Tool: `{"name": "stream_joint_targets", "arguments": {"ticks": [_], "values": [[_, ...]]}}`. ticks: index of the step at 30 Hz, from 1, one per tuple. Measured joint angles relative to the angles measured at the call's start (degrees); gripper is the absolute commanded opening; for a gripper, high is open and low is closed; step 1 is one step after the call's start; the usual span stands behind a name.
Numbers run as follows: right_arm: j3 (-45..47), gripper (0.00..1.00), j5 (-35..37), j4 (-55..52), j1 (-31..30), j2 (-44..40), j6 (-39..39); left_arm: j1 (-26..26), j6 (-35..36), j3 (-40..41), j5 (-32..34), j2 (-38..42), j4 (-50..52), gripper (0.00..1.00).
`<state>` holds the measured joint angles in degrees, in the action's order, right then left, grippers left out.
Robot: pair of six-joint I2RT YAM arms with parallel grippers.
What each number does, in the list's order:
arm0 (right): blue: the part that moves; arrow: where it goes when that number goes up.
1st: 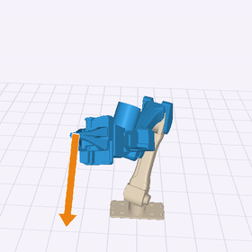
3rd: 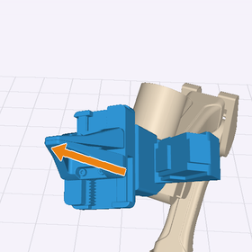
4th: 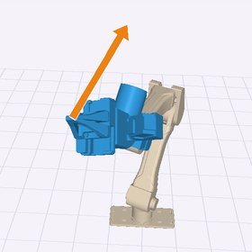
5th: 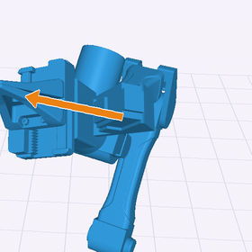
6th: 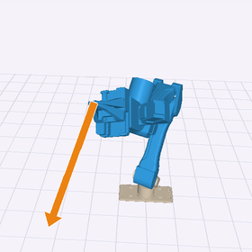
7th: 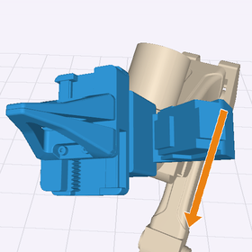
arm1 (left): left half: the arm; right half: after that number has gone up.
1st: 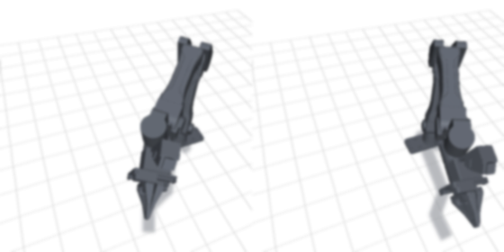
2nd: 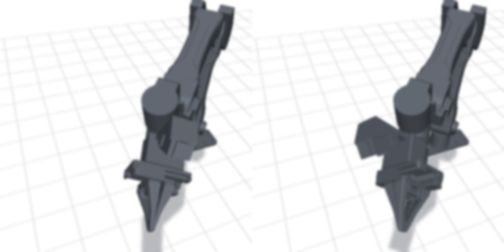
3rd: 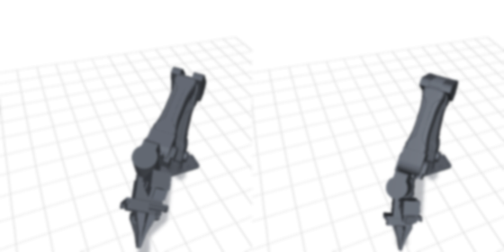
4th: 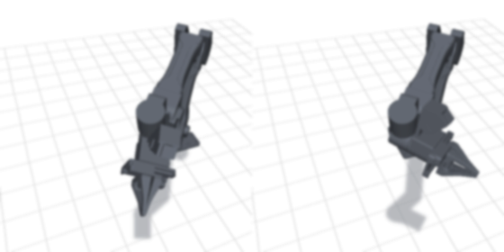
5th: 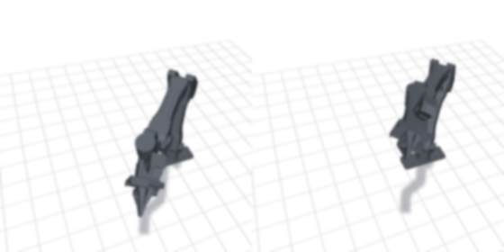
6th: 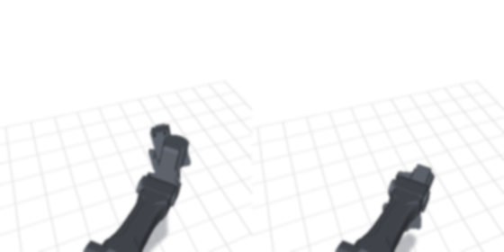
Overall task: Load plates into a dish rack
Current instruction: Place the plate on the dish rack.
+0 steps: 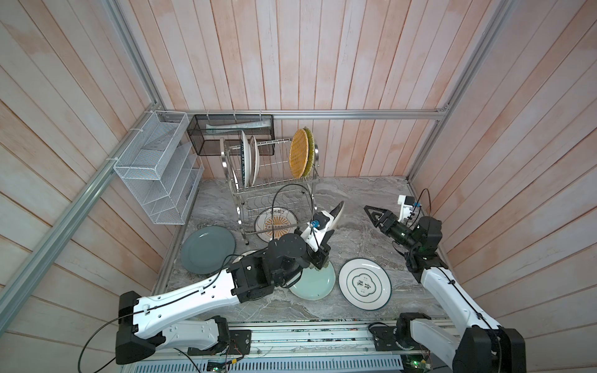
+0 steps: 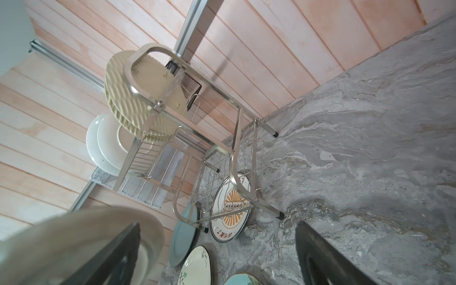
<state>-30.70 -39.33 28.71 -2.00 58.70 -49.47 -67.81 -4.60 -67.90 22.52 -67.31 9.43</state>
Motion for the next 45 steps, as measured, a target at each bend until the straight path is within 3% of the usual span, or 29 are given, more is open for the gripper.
{"name": "stream_joint_targets", "arguments": {"ticks": [5,11,19,28,45], "values": [[2.62,0.98,0.35,3.17,-5.51,-3.10,2.91,0.59,-2.54,-8.35,4.70,0.00,-0.98,0.00],[3.17,0.98,2.47,6.80,-14.62,-3.52,7.87,2.47,0.55,-13.51,9.84,-1.36,-7.26,0.00],[4.09,0.98,6.36,10.56,-25.51,1.05,15.39,12.98,1.31,-21.59,12.44,-9.35,-9.29,0.00],[6.29,0.98,6.88,16.26,-27.74,8.15,17.86,24.39,-4.70,-27.63,10.47,-19.10,-8.50,0.00],[6.32,0.98,6.95,18.21,-30.51,8.48,20.63,27.89,-11.26,-33.35,7.17,-28.70,-8.85,0.00]]}}
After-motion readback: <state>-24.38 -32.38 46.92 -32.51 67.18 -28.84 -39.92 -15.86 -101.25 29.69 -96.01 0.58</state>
